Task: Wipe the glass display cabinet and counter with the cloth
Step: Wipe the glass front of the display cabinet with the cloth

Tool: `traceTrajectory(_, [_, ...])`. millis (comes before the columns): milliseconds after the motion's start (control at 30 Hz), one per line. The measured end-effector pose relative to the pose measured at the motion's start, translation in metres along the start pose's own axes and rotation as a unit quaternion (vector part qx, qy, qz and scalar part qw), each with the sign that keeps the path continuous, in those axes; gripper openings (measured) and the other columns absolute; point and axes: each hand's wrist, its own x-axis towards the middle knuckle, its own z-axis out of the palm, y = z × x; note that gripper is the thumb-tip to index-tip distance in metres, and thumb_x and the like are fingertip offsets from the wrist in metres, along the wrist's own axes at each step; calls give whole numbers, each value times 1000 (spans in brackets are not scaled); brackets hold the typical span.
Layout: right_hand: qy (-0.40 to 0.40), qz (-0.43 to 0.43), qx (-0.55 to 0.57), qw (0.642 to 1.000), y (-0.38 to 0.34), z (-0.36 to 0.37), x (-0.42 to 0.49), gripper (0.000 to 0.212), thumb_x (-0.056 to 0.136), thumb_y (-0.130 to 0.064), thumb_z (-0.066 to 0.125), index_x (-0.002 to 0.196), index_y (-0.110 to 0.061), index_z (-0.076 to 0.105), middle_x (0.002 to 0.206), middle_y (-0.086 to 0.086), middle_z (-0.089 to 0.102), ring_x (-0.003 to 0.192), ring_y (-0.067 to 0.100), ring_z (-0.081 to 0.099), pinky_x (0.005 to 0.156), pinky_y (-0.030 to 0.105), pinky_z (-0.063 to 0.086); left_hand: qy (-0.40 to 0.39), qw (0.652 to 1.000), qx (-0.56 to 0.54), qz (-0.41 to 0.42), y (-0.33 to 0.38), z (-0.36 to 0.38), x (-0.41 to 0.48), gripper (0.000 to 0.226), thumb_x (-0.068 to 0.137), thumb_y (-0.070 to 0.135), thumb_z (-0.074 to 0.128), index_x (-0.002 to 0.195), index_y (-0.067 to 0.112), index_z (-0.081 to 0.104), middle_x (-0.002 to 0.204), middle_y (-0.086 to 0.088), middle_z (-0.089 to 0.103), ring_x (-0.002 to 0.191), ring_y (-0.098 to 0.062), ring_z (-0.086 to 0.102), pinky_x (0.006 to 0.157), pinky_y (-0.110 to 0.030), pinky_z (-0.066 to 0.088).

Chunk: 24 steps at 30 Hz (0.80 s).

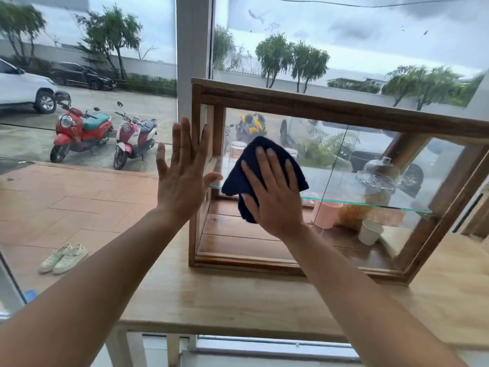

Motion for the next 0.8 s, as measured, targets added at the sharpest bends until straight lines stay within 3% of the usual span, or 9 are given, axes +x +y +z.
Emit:
traceTrajectory(133, [-90,-236,-19,967,-9,26,-76,60,102,-39,50,157,-24,33,166,7,25,154,27,22,127,48,4,3,1000,-6,1,-1,-1,0,100,89,53,58,161,17,-2,168,-21,-2,156,-34,-2,121,-57,8])
traceTrajectory(200, [-129,-296,-41,945,8,28,-111,62,100,-36,54,157,-25,33,165,5,25,153,25,23,127,48,0,3,1000,-11,3,-2,-1,1,101,89,51,60,161,18,-3,168,-20,-2,156,-34,-2,121,-57,9])
traceTrajectory(300, [-132,-280,-57,949,45,13,-123,64,98,-36,57,157,-28,34,165,4,24,152,23,23,127,48,8,8,1000,-19,3,-2,-1,0,99,89,50,57,161,18,-2,168,-21,-2,156,-33,-2,121,-57,10])
traceTrajectory(400, [-88,-173,-47,980,71,-10,-91,60,100,-42,55,156,-29,37,164,7,28,152,26,26,123,50,22,12,1000,-21,7,0,0,0,97,89,50,56,161,17,-1,168,-22,0,156,-34,-1,121,-57,13])
traceTrajectory(533, [-26,13,-20,999,64,-23,-19,59,104,-44,47,157,-22,32,165,14,17,154,33,18,124,52,18,15,1000,-20,3,0,0,0,99,89,49,59,160,17,-2,167,-23,0,155,-29,-8,121,-55,11])
traceTrajectory(600, [-2,56,-6,998,40,-19,4,58,105,-43,46,157,-19,34,165,14,14,154,34,17,125,51,15,16,1000,-20,2,0,-1,0,99,90,50,58,160,17,-3,167,-23,0,154,-28,-9,121,-56,11])
traceTrajectory(700, [-8,1,6,1000,2,-3,0,59,104,-41,48,157,-18,35,165,13,15,154,31,17,126,50,12,10,1000,-14,-1,0,-1,0,97,90,53,54,161,16,-1,168,-22,-1,155,-30,-8,122,-57,13])
traceTrajectory(800, [-60,-129,2,990,-17,18,-43,59,104,-40,47,158,-22,32,166,8,17,155,27,16,126,48,13,5,1000,-10,-2,0,-1,0,99,90,53,58,161,16,0,168,-22,-1,156,-35,-1,121,-58,12])
